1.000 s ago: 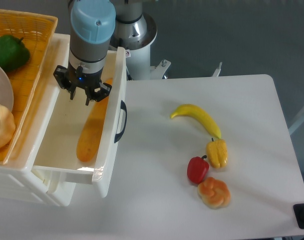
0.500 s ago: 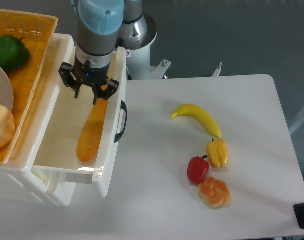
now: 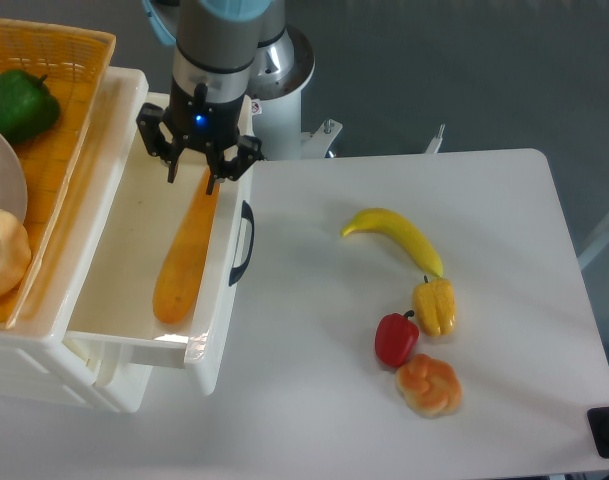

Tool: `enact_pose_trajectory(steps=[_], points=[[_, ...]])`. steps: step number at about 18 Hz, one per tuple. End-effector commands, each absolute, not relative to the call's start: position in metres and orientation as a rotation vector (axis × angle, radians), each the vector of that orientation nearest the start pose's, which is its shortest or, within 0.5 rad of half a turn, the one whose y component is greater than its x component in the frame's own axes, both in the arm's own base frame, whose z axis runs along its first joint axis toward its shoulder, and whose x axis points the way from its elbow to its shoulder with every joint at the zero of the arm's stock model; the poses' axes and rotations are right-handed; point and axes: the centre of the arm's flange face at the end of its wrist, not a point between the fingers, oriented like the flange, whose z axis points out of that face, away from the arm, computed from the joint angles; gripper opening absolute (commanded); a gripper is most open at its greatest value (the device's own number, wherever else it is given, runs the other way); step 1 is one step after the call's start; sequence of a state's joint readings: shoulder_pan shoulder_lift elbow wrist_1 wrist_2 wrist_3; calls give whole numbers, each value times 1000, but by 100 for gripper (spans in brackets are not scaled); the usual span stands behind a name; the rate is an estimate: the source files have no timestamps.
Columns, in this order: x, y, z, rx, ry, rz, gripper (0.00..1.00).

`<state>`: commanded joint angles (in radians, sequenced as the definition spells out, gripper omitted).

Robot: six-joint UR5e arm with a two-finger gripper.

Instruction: Place the long bread in the upper white drawer

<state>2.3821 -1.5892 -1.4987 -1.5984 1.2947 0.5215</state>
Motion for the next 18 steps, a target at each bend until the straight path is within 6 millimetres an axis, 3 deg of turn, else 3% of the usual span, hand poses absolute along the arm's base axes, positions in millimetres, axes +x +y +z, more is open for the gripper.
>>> enact_pose_trajectory(steps=[4, 5, 6, 12, 18], points=[[-271, 452, 513, -2901, -410, -286, 81], [-272, 452, 513, -2903, -387, -280, 95], [-278, 448, 513, -2902, -385, -277, 97], [-310, 435, 512, -2872, -450, -237, 100], [-349, 444, 485, -2967, -407, 55, 100]])
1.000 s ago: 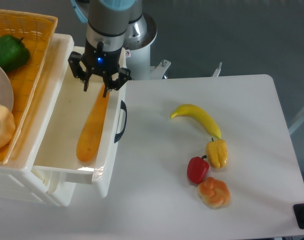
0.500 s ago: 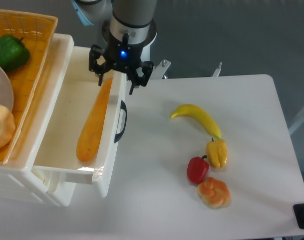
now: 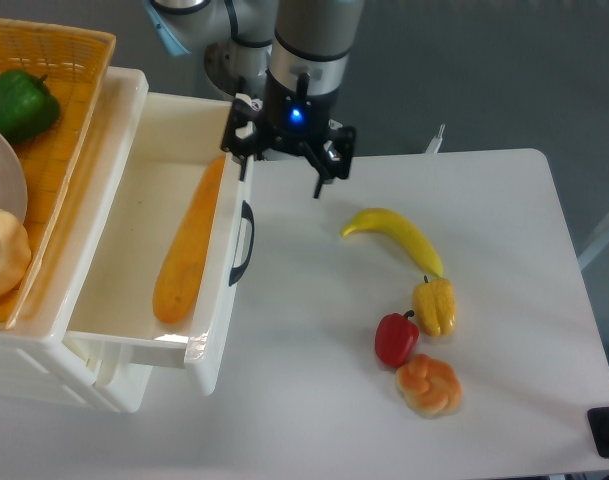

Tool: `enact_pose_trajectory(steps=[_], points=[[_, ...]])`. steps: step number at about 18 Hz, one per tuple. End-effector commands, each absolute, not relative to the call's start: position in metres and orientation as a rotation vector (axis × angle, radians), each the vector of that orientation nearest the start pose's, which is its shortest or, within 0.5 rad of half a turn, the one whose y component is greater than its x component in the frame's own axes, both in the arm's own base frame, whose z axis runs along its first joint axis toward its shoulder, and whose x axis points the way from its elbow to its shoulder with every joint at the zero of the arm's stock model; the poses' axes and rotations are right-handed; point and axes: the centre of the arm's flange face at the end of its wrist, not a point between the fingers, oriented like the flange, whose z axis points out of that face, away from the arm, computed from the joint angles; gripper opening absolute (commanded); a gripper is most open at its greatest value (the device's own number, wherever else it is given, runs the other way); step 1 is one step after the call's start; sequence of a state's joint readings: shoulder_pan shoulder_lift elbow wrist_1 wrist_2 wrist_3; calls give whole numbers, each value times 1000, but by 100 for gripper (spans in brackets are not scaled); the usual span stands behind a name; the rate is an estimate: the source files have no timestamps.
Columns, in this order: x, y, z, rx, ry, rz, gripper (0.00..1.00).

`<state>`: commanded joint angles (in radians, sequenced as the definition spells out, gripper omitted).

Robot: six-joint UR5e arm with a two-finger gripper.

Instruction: Place the long bread in the upper white drawer

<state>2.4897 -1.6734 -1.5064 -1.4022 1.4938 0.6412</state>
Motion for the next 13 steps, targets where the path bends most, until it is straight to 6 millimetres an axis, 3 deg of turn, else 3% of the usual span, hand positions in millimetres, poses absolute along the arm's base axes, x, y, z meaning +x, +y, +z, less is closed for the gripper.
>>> enact_pose_trajectory(steps=[6, 13], points=[[-381, 443, 459, -3043, -230, 114, 100], [-401, 450, 427, -3093, -205, 153, 100]])
